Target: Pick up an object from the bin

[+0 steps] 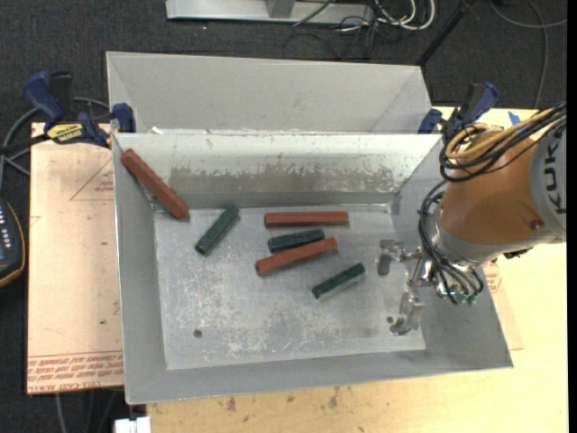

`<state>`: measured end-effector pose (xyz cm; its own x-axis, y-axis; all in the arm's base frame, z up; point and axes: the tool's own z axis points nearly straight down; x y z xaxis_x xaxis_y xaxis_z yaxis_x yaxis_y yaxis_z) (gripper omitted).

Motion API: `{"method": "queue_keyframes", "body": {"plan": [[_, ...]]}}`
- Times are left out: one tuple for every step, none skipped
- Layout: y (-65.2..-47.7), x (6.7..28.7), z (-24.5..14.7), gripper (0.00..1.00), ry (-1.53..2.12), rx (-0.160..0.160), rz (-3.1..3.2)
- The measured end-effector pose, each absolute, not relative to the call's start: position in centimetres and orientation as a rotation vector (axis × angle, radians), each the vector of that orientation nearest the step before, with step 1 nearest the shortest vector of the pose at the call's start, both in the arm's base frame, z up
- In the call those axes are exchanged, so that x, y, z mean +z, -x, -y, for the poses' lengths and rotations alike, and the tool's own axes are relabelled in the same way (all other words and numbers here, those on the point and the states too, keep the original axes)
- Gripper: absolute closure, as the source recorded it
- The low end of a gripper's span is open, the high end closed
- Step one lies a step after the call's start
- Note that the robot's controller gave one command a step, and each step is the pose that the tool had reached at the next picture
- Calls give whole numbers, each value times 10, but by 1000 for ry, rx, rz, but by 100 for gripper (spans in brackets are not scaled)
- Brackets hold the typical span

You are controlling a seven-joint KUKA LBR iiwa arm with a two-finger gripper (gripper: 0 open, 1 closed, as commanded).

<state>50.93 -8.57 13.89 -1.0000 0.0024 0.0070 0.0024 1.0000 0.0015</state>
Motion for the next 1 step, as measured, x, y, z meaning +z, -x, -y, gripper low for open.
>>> {"method": "queue_keyframes", "body": {"plan": [[-535, 75, 5, 0, -187, -8, 3133]]}}
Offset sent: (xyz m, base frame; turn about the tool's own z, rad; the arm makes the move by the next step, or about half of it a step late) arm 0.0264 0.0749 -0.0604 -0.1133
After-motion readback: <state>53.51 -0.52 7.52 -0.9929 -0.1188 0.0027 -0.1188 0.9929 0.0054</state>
